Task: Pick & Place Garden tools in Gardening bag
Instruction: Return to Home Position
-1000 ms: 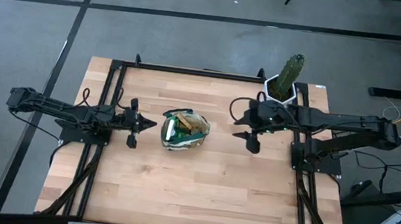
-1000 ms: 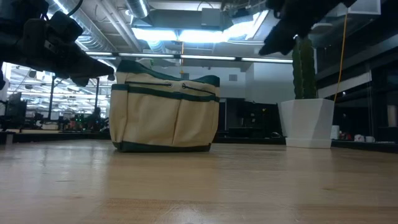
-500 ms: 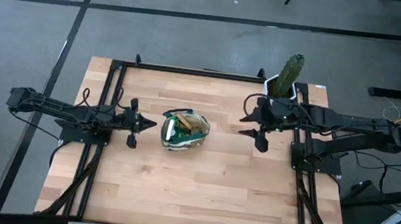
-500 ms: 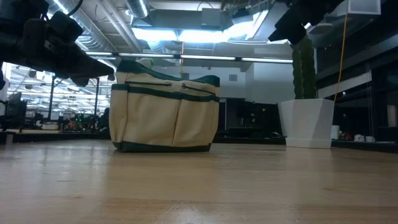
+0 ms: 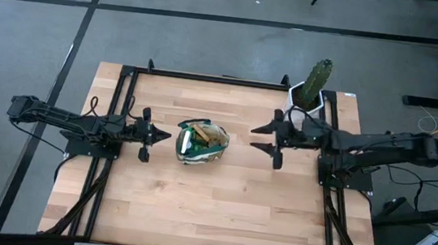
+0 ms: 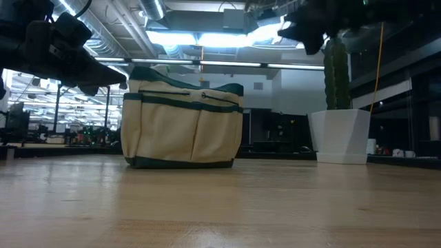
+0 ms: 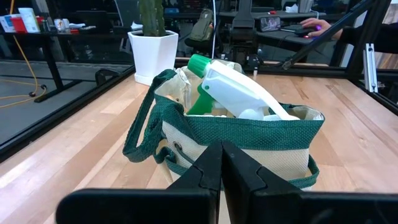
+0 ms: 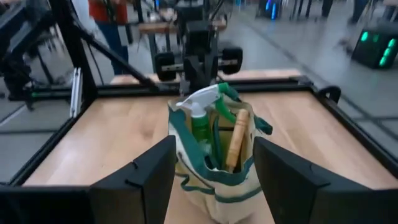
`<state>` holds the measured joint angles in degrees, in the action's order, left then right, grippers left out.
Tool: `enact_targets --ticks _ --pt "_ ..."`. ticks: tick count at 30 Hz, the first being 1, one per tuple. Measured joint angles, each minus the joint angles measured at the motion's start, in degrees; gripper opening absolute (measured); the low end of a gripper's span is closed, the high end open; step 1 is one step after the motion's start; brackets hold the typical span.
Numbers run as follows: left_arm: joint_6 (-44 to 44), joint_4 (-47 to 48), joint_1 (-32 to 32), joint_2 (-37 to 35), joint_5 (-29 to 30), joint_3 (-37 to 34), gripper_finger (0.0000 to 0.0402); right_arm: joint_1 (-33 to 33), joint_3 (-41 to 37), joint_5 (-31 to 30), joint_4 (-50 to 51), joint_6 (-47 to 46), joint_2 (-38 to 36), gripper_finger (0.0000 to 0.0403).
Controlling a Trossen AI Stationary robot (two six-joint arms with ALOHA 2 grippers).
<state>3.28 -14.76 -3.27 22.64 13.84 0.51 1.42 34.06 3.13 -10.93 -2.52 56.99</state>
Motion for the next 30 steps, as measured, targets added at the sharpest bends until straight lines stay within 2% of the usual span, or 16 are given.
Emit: enact_targets --ticks 2,4,11,30 --pt "-0.01 0.00 0.02 0.00 0.01 -0.02 0.0004 0.12 -4.71 -0.09 -8.29 0.00 0.12 0.0215" --pt "-0.01 0.02 0.02 0.02 0.01 -0.02 0.0004 0.12 -7.45 -0.08 -11.57 0.00 0.02 0.0215" --pt "0.00 0.02 0.00 0.00 0.01 0.00 0.0004 0.12 -11.12 -0.08 -10.90 0.00 -0.48 0.0215" --pt "-0.01 0.00 0.01 0.02 0.01 0.01 0.0004 0.10 -11.13 -0.06 -10.96 0.00 -0.50 0.0215"
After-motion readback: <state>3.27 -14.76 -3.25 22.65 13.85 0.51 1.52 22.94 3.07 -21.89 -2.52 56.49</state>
